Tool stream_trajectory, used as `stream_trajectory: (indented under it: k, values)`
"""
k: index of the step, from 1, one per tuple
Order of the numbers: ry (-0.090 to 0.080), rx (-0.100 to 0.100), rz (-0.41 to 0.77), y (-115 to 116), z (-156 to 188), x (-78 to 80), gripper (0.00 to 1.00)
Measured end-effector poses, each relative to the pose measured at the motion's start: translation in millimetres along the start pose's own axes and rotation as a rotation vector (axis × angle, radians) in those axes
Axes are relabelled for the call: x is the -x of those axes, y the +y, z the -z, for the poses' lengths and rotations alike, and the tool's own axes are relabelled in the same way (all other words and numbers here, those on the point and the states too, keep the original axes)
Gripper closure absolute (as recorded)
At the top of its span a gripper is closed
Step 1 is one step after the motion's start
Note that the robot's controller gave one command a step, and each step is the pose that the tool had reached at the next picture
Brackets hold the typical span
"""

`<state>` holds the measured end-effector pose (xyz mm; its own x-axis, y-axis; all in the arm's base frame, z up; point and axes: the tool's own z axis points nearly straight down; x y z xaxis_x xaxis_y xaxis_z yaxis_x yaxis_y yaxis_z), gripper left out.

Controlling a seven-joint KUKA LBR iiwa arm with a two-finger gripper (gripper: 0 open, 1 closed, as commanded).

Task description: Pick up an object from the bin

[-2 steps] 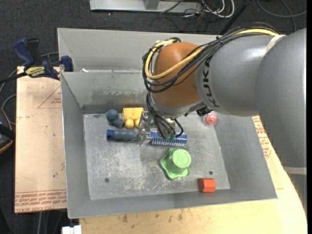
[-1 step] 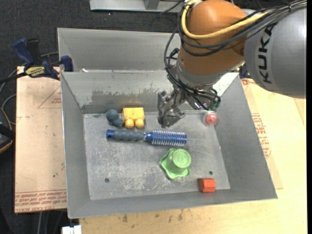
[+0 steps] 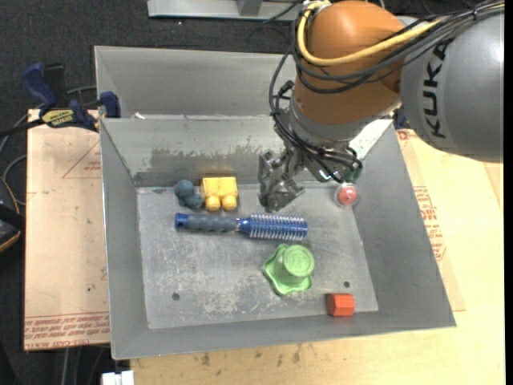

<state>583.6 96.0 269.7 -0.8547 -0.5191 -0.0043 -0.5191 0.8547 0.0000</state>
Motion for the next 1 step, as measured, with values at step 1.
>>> stream_trajectory:
  k: [1]
  values:
    - [0.009, 0.001, -0.002, -104.8, -94.1, -36.6, 0.00]
